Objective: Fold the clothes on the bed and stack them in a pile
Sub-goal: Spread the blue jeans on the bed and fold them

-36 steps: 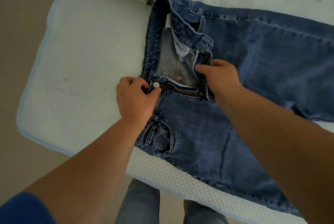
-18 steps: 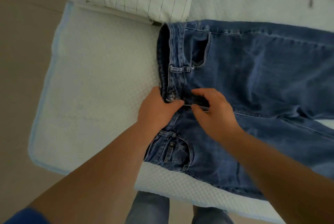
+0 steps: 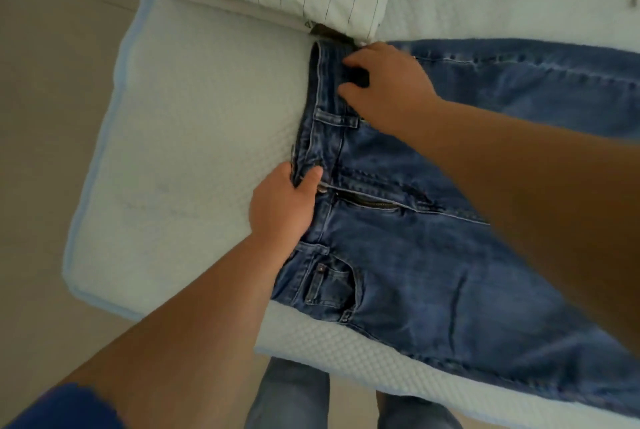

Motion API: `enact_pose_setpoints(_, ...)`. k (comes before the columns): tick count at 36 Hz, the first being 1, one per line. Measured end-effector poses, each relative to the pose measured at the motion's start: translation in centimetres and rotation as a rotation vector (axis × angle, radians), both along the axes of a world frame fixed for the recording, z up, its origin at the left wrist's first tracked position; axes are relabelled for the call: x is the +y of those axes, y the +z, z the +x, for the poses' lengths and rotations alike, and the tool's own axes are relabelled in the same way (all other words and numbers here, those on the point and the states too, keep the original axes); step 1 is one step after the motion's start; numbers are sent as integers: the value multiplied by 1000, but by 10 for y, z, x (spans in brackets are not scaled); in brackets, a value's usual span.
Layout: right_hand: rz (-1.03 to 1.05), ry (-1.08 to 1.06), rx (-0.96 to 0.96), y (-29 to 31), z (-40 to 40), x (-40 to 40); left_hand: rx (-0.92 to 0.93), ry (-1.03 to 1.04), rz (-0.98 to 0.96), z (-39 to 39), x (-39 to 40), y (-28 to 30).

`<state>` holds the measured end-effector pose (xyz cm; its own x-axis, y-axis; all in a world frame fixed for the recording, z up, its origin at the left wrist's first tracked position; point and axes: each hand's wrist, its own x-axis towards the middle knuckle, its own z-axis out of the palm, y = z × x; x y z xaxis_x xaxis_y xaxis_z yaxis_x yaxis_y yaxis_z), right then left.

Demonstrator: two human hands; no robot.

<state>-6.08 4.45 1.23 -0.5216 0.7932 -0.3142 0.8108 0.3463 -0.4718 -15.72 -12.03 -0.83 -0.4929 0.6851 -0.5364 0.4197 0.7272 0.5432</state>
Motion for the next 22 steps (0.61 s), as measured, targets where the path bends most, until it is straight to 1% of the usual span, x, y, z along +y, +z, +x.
enact_pose_setpoints(2, 37, -79, 53, 5, 13, -16, 26, 8, -36, 0, 2, -6)
enact_pose_setpoints(5, 44, -161, 69, 13, 48, -55, -21, 62, -21, 0, 0, -5)
enact_pose_setpoints(7, 33, -171, 55, 19, 72, -89, -72, 115, -21, 0, -7, 1)
enact_pose_setpoints(10, 50, -148, 11, 26, 105, -141, -120, 160, -75, 1, -27, 10)
enact_pose_setpoints(13, -11, -60, -109, 28, 134, -193, -187, 129, -175, 0, -54, 17)
enact_pose_setpoints(16, -151, 74, -323, 25, 155, -234, -277, 48, -246, -1, -81, 20)
enact_pose_setpoints(19, -206, 178, -498, 20, 170, -255, -285, 8, -237, 0, -99, 25)
enact_pose_setpoints(22, -177, 212, -564, 11, 181, -266, -279, 75, -208, 2, -111, 25)
